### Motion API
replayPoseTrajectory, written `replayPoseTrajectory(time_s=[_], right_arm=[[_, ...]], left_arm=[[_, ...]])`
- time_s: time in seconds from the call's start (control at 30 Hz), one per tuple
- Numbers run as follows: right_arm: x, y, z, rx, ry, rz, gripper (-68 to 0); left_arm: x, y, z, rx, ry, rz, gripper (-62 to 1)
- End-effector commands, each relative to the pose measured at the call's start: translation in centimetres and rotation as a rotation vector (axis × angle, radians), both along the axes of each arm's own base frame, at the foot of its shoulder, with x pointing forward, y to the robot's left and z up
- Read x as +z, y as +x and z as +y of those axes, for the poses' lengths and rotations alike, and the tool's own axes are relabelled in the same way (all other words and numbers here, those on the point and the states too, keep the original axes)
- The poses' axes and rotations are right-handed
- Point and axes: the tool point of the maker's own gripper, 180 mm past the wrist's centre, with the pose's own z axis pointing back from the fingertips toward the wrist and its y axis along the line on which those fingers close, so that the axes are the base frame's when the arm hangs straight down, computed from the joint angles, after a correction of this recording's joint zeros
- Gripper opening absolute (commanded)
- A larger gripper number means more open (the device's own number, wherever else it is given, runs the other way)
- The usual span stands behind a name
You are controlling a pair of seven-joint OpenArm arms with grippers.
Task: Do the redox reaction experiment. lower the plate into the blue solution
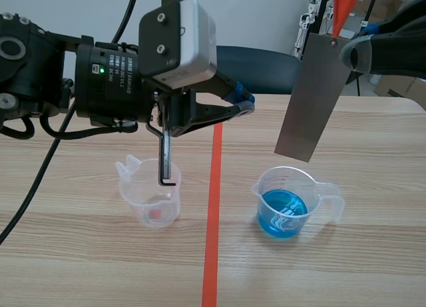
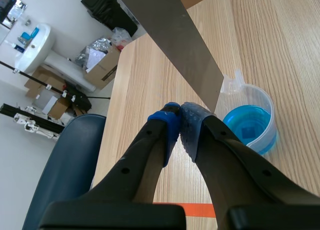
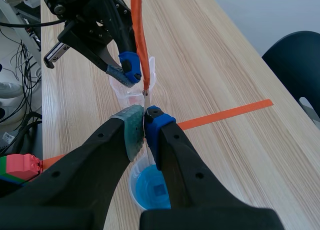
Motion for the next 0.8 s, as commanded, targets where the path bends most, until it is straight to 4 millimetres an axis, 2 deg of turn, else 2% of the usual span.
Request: replayPoseTrajectory(time_s=[0.0,0.77], right_arm=[[1.37,0.16,0.02,0.007,0.016,-0.032,-66.9],[1.19,0.16,-0.03,0.006,0.007,-0.028,-66.9]], left_arm=[[0.84,0.05,-0.22,-0.005,-0.029,-0.012,-58.2],[0.65,0.08,-0.14,-0.002,-0.026,-0.007,-58.2]])
